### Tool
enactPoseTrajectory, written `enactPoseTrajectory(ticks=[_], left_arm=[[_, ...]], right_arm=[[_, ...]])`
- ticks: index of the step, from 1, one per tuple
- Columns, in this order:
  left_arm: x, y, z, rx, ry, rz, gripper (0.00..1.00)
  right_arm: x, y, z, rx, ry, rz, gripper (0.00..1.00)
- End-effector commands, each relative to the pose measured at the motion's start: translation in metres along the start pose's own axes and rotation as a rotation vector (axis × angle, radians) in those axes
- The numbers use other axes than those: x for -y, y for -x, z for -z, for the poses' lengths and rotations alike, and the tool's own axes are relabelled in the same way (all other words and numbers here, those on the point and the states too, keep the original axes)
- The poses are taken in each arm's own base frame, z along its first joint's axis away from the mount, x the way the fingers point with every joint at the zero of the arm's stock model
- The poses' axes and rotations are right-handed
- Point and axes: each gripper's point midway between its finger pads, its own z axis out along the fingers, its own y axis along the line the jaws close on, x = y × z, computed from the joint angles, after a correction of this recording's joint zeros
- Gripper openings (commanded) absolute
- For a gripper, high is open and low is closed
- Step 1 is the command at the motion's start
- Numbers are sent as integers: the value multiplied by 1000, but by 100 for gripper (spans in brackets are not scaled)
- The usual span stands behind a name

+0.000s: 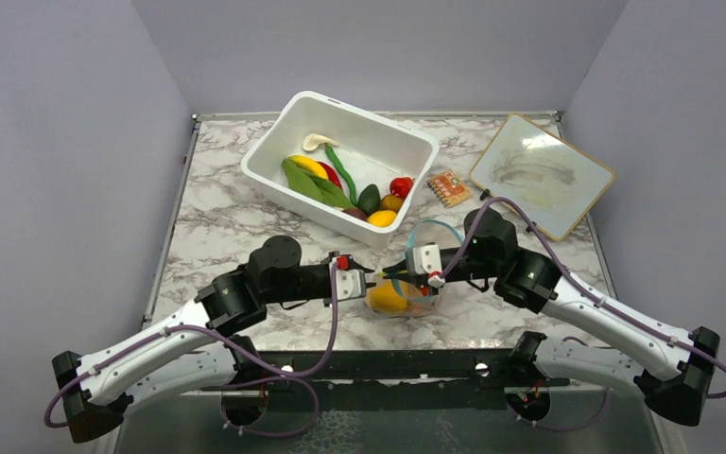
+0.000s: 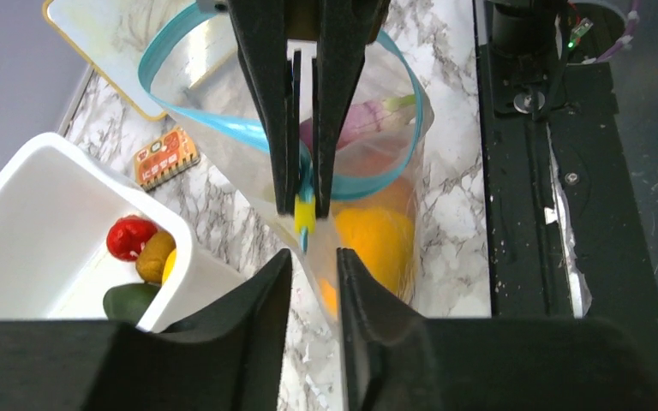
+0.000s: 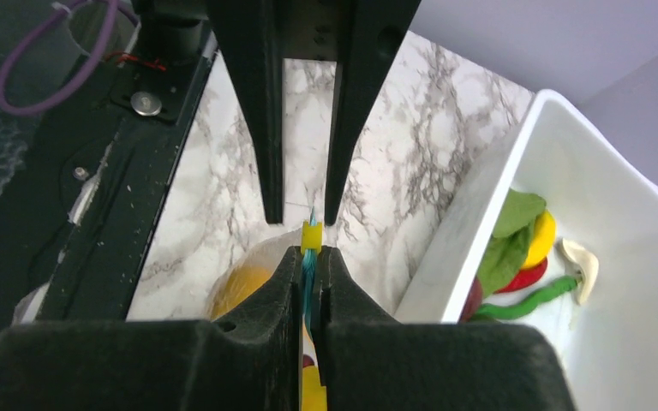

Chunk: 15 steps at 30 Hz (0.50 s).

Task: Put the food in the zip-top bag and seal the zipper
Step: Zip the zipper food storage bag at the center of the board.

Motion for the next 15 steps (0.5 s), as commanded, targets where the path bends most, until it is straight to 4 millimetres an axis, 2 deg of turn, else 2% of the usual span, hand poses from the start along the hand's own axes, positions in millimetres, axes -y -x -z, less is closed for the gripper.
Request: enactPoseTrajectory(ticks=[1, 3, 5, 6, 7, 10, 15], left_arm=[[0, 8, 13, 2, 5, -21, 30], [0, 6, 12, -2, 0, -24, 26], [1, 6, 11, -4, -4, -25, 14], [1, 7, 10, 1, -10, -28, 12], [2, 8, 10, 8, -14, -29, 12], [3, 11, 8, 27, -20, -25, 30], [4, 10, 2, 42, -25, -14, 32]], right_arm=[[4, -8, 11, -46, -53, -9, 1], [4, -6, 11, -36, -50, -11, 1], [4, -5, 11, -32, -50, -14, 1], [3, -4, 10, -29, -47, -16, 1], [3, -5, 9, -28, -42, -19, 1], [0, -3, 8, -16, -23, -26, 1], [-6, 5, 6, 35, 7, -20, 1]])
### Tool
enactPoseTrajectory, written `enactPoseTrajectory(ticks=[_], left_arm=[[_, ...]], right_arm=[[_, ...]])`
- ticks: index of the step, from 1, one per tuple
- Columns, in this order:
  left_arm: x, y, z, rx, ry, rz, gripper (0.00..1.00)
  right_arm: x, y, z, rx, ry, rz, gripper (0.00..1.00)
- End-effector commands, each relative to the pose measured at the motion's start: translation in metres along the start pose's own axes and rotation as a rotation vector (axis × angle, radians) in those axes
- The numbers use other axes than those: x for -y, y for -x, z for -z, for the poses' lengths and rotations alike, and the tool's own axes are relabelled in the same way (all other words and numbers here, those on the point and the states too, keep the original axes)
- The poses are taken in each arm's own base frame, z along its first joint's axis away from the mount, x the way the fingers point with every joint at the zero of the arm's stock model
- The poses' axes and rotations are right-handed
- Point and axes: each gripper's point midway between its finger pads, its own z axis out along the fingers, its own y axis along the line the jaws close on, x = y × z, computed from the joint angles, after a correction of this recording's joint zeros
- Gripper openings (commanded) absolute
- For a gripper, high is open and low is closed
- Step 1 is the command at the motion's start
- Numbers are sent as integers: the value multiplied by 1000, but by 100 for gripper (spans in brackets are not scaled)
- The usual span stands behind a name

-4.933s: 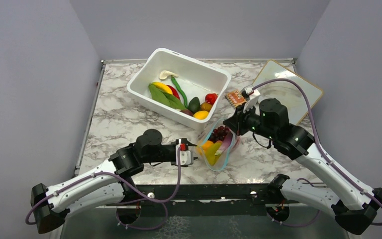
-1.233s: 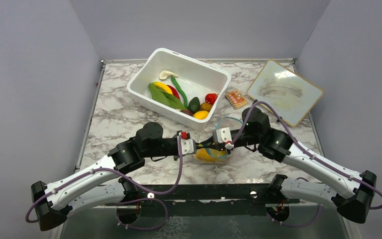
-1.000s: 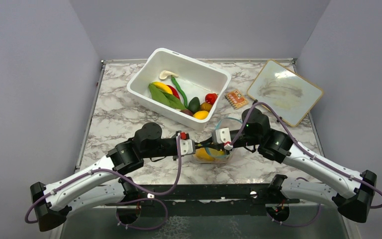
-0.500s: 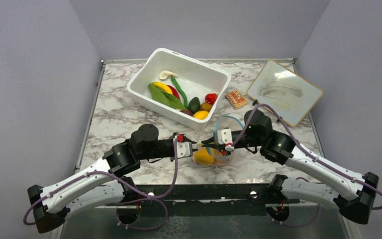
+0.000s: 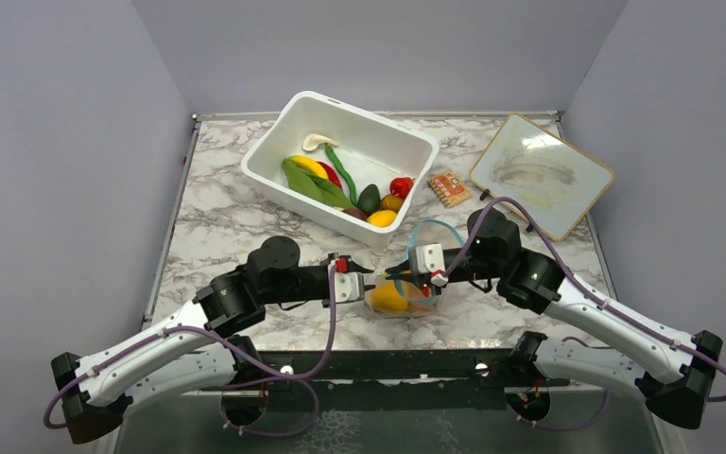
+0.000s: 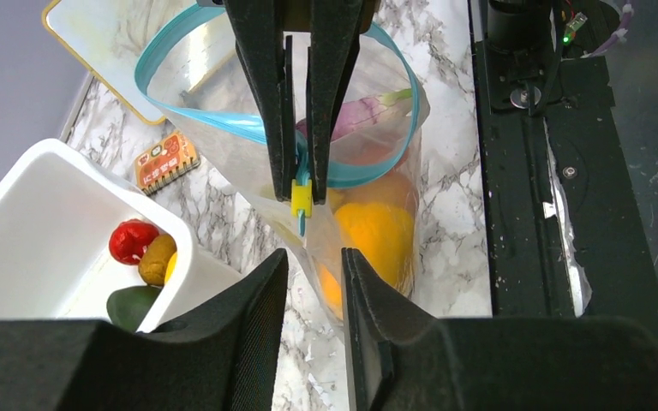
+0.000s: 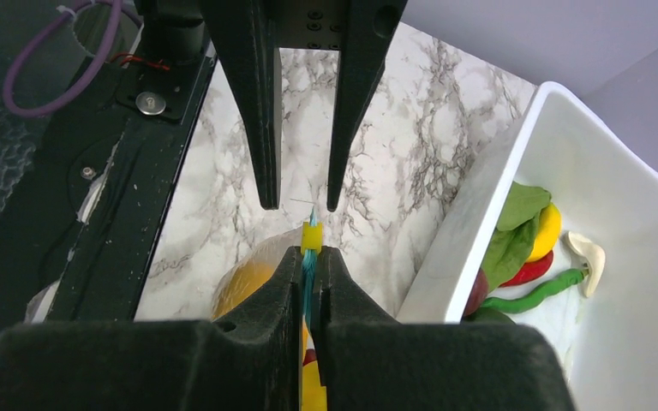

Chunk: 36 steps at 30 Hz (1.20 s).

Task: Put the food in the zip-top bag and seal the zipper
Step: Zip the zipper food storage bag at the center of the board.

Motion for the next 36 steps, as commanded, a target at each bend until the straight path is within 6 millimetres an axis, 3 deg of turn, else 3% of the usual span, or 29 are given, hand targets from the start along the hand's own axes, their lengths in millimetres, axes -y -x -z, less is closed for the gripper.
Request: enactPoseTrajectory(ticks=[1, 9, 15, 23, 26, 32, 36], left_arm=[[-2, 12, -5, 54, -8, 1, 34], [-7, 12, -12, 63, 9, -17, 33], [-2, 14, -14, 76, -26, -24, 1], [0, 20, -12, 82, -41, -28, 0], [-1, 20, -12, 80, -43, -31, 0], [0, 20, -11, 80, -43, -29, 0], [-3, 17, -9, 67, -23, -41, 0]], right_arm=[[-5, 9, -2, 56, 28, -2, 1], [-7, 11, -3, 76, 31, -11, 1], [-6, 10, -3, 75, 20, -19, 1], [-7, 5, -3, 44, 24, -46, 29], [-5, 8, -3, 49, 22, -43, 34], [0, 10, -4, 51, 8, -48, 21], [-1, 12, -6, 56, 15, -78, 1]])
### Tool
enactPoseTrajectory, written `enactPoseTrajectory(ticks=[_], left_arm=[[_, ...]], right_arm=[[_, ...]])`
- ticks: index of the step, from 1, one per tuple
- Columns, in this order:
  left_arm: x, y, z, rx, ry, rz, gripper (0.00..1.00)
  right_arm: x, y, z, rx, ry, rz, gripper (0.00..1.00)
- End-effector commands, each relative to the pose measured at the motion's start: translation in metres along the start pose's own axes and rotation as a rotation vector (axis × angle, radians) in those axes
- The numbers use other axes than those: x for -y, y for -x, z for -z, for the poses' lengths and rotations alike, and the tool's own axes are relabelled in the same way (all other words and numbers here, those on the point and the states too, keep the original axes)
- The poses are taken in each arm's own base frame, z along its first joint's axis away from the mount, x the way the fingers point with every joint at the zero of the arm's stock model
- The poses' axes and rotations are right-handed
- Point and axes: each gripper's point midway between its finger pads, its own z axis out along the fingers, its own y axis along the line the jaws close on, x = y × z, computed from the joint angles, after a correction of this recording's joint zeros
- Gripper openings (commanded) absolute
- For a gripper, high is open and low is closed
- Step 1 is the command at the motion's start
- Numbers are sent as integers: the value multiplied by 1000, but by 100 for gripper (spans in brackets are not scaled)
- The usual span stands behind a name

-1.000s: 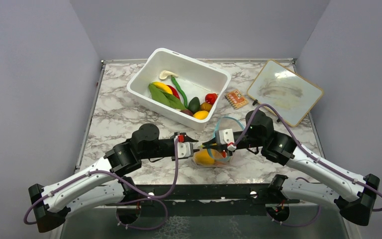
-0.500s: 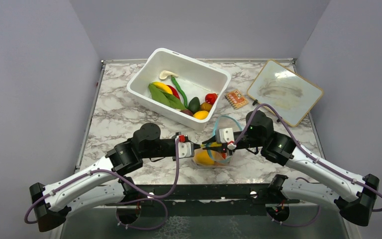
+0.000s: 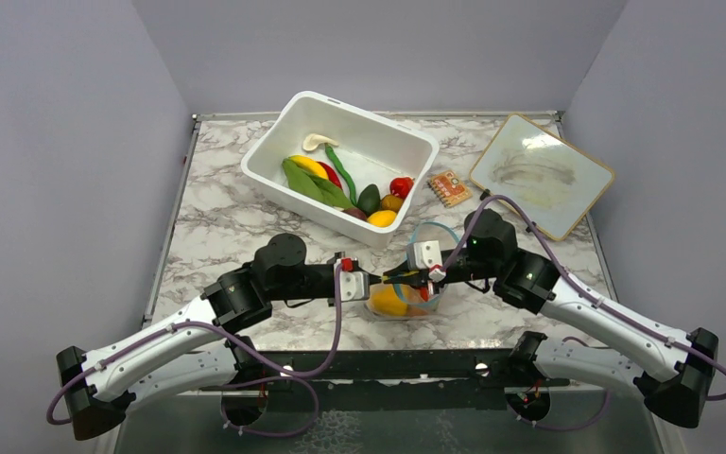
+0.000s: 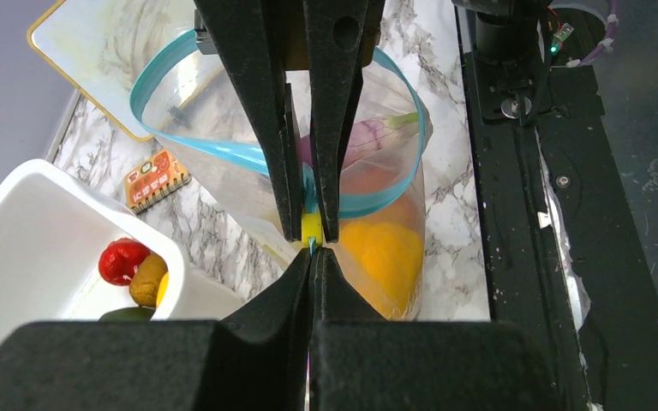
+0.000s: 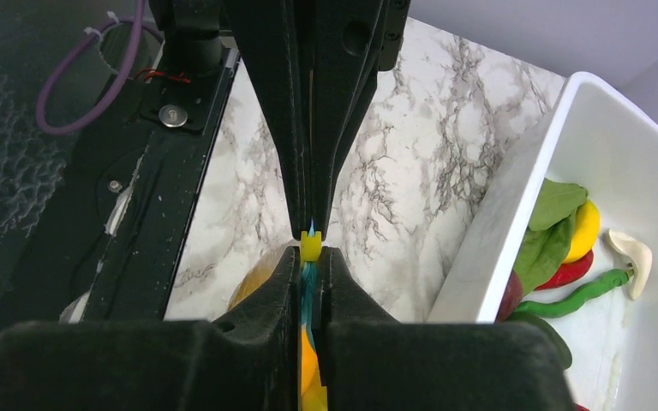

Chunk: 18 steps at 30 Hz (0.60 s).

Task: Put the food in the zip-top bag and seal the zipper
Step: Zip the zipper food storage bag at the center of the board.

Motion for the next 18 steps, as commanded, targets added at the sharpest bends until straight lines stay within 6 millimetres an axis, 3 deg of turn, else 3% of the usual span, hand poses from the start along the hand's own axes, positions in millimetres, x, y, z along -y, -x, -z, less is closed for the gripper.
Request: enactPoseTrajectory(ticks=[1, 18], left_arm=[[-3, 12, 4, 34, 8, -46, 0], [8, 8, 15, 22, -39, -102, 0]], right_arm=[[7, 16, 1, 28, -16, -18, 1], [-2, 15, 9, 30, -28, -72, 1]])
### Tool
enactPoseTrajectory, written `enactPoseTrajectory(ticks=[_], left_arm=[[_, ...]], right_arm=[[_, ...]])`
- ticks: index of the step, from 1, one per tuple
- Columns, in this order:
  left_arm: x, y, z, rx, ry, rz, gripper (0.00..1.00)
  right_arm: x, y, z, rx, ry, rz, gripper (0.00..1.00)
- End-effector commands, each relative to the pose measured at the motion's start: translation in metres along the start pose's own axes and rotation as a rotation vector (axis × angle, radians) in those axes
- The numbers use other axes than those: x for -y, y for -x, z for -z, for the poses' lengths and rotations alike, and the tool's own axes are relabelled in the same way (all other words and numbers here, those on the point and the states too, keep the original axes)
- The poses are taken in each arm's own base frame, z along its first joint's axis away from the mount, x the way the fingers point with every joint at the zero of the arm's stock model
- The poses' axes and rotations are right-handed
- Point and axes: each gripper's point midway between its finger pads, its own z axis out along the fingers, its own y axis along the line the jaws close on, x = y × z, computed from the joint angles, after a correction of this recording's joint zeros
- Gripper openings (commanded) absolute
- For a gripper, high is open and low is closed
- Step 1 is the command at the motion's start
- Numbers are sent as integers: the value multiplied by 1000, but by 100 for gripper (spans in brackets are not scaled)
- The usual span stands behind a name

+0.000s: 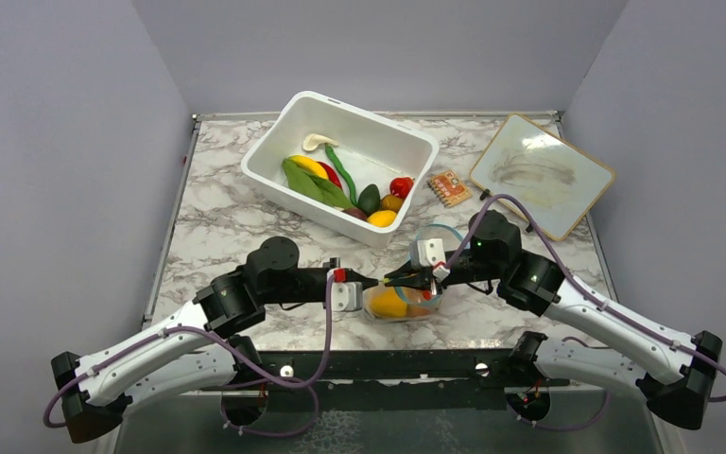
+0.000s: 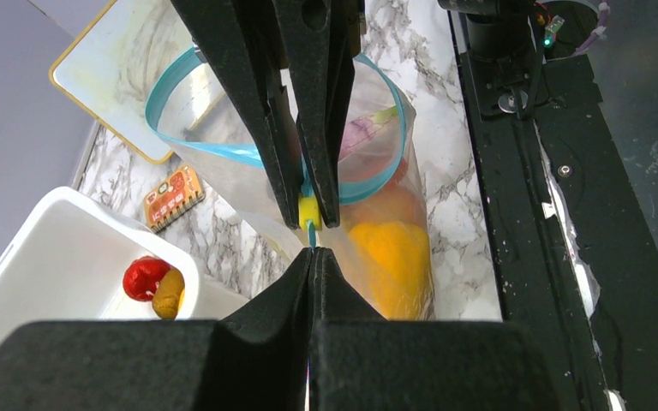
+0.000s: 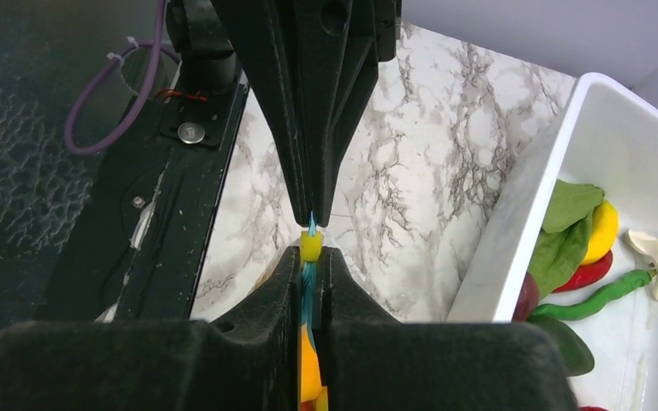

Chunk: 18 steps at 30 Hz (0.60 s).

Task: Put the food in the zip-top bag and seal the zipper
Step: Zip the zipper food storage bag at the center of the board.

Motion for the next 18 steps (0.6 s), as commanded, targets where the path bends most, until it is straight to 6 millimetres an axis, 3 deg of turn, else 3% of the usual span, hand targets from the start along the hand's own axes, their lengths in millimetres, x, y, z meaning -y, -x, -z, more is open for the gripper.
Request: enactPoseTrajectory(ticks=[1, 8, 12, 18], left_arm=[[6, 1, 7, -7, -27, -15, 0], [1, 6, 11, 5, 8, -5, 0], [1, 8, 3, 74, 27, 27, 31], [12, -2, -16, 60, -63, 49, 41]], right_arm=[[1, 5, 6, 4, -24, -5, 1], [2, 1, 12, -27, -51, -17, 1], [2, 10, 9, 10, -33, -6, 1], [1, 20, 1, 46, 10, -4, 1]])
